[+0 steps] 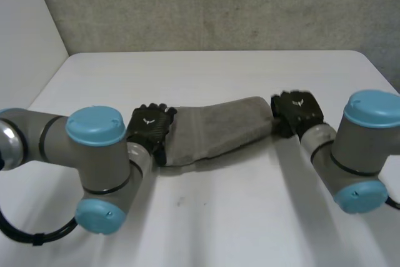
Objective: Fold the towel.
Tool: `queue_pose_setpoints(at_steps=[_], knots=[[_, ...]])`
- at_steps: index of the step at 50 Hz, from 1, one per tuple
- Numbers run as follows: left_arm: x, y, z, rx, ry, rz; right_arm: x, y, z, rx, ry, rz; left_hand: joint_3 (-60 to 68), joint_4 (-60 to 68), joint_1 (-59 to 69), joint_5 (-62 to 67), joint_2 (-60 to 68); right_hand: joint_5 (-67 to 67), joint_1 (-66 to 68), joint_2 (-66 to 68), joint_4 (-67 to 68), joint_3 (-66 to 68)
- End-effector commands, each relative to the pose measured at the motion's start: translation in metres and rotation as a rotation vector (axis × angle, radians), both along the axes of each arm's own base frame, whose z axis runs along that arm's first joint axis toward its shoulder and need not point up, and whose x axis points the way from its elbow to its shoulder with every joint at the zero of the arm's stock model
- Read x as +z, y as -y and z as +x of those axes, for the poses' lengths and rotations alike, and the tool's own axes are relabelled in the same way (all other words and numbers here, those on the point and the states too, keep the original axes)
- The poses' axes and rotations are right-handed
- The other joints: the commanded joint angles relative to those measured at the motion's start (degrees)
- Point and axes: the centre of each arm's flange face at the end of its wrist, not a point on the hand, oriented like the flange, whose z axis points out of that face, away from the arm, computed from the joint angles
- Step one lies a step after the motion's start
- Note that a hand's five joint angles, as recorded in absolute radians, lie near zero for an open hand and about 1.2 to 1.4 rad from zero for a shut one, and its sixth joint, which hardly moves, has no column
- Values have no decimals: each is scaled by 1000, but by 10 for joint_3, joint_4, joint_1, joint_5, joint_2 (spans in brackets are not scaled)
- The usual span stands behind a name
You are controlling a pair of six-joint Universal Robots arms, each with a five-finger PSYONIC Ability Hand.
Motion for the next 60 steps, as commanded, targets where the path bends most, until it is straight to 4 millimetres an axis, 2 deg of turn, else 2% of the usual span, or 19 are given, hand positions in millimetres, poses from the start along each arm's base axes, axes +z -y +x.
queue_pose_setpoints(at_steps=[1, 5, 6, 8, 11, 13, 15, 19, 22, 23, 24, 25, 26, 35, 41, 44, 46, 54, 60], knots=[[27, -10, 19, 33, -17, -16, 35, -28, 66, 189, 9, -153, 4, 4, 0, -16, 6, 146, 277, 129, 118, 123], [46, 3, 48, 148, -28, -56, 28, -68, 112, 369, 23, -156, 4, 4, 0, -16, 6, 146, 277, 129, 118, 123], [47, 3, 48, 149, -28, -56, 28, -69, 112, 369, 23, -156, 4, 4, 0, -16, 6, 146, 277, 129, 118, 123], [52, 6, 59, 197, -30, -70, 9, -101, 136, 526, 24, -120, 4, 4, 0, -16, 6, 146, 277, 129, 118, 123], [57, 11, 77, 278, -25, -81, -6, -119, 147, 616, 20, -85, 4, 4, 0, -16, 6, 146, 277, 129, 118, 123], [56, 13, 89, 311, -18, -73, -34, -147, 160, 737, -4, -30, 4, 4, 0, -16, 6, 146, 277, 129, 118, 123], [57, 13, 94, 323, -17, -71, -44, -150, 162, 751, -14, -11, 4, 4, 0, -16, 6, 146, 277, 129, 118, 123], [54, 11, 100, 338, -8, -61, -43, -145, 164, 718, -14, -22, 4, 4, 0, -16, 6, 146, 277, 129, 118, 123], [50, 8, 102, 338, -3, -52, -19, -134, 164, 638, 13, -73, 4, 4, 0, -16, 6, 146, 277, 129, 118, 123], [49, 7, 101, 335, -3, -51, -4, -129, 163, 588, 32, -101, 4, 4, 0, -16, 6, -50, 81, -67, -77, -72], [50, 7, 98, 319, -10, -55, 10, -122, 159, 530, 48, -123, 4, 4, 0, -16, 6, -431, -300, -449, -459, -454], [50, 7, 98, 319, -10, -55, 10, -121, 159, 529, 49, -123, 4, 4, 0, -16, 6, -435, -304, -453, -463, -458], [52, 7, 95, 297, -19, -61, 20, -113, 153, 469, 57, -137, 4, 4, 0, -16, 6, -554, -423, -571, -582, -577], [69, 12, 69, 186, -152, -93, 49, -80, 120, 274, 143, -63, 4, 4, 0, -16, 6, -554, -423, -571, -582, -577], [74, 5, 37, 115, -277, -57, 44, -66, 114, 265, 170, 59, 11, 11, 7, -9, 13, -554, -423, -571, -582, -577], [62, 6, 26, 98, -262, -11, 32, -57, 114, 279, 144, 127, 16, 17, 12, -4, 18, -554, -423, -571, -582, -577], [42, 9, 20, 99, -220, 69, 20, -50, 116, 287, 121, 182, 15, 15, 10, -6, 16, -554, -423, -571, -582, -577], [-1, 9, 19, 121, -115, 229, -16, -35, 118, 286, 80, 263, 6, 6, 2, -14, 8, -554, -423, -571, -582, -577], [-5, 7, 20, 117, -96, 239, -26, -23, 108, 260, 31, 269, 4, 4, 0, -16, 6, -554, -423, -571, -582, -577]])
